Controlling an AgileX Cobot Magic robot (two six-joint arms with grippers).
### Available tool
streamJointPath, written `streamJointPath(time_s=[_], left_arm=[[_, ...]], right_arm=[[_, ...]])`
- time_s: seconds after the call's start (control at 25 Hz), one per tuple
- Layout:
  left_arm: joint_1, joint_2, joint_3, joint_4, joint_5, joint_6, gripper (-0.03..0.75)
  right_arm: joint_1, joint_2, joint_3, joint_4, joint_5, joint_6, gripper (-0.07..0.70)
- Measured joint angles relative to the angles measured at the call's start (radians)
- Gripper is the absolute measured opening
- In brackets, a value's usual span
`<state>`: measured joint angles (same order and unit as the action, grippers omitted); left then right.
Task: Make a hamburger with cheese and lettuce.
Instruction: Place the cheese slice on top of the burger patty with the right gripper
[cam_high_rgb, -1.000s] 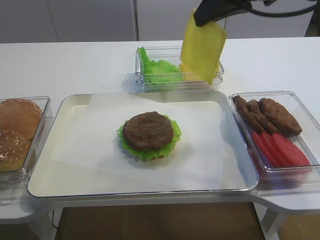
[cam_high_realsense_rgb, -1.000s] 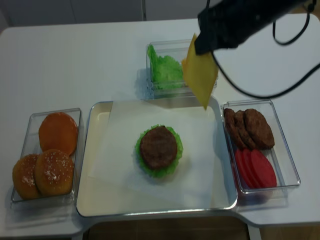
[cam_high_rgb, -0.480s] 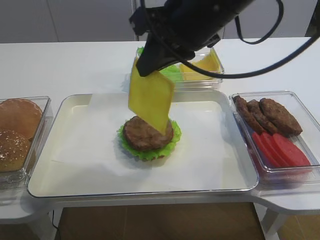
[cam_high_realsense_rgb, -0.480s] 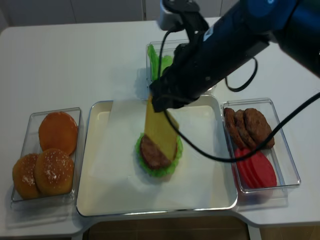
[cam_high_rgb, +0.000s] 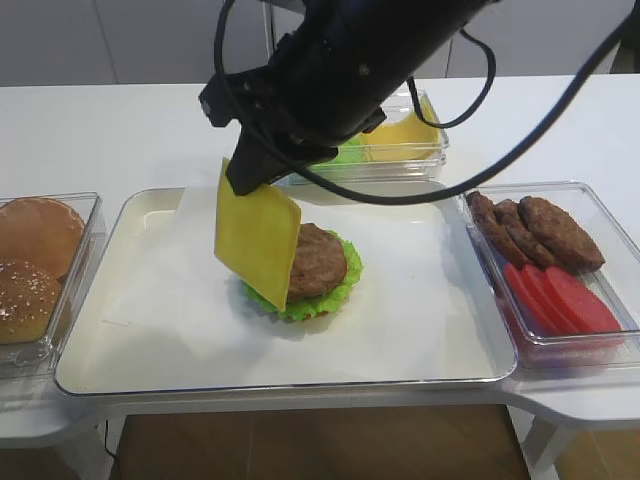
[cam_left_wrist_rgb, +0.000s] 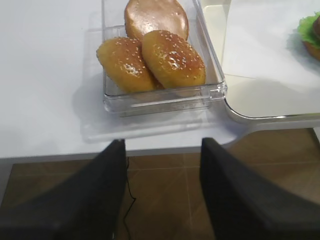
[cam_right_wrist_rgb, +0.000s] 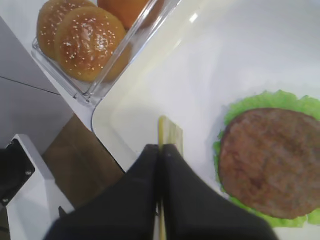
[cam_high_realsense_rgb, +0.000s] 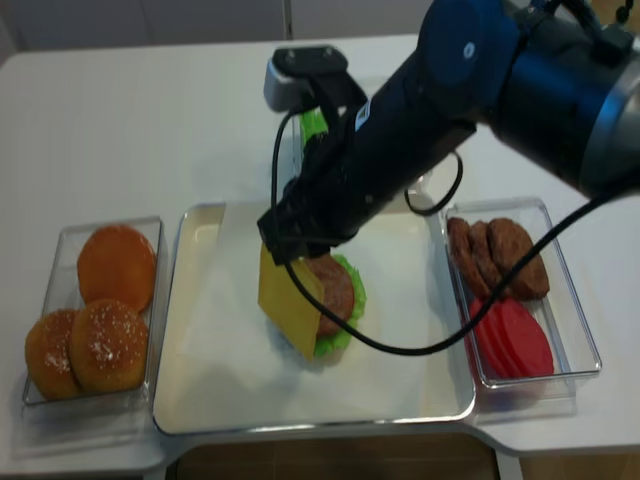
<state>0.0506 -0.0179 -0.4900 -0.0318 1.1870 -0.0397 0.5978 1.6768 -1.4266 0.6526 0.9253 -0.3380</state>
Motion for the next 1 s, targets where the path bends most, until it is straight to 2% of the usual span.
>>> streamJointPath(time_s=[0.44, 1.0], left_arm=[[0.0, 0.0, 0.0, 0.0, 0.0, 0.0, 0.358], [0.0, 0.0, 0.0, 0.0, 0.0, 0.0, 0.358]], right_arm=[[0.0, 0.061, 0.0, -0.033, -0.024, -0.026, 0.004], [0.0, 0.109, 0.0, -0.178, -0.077, -0.038, 0.004]])
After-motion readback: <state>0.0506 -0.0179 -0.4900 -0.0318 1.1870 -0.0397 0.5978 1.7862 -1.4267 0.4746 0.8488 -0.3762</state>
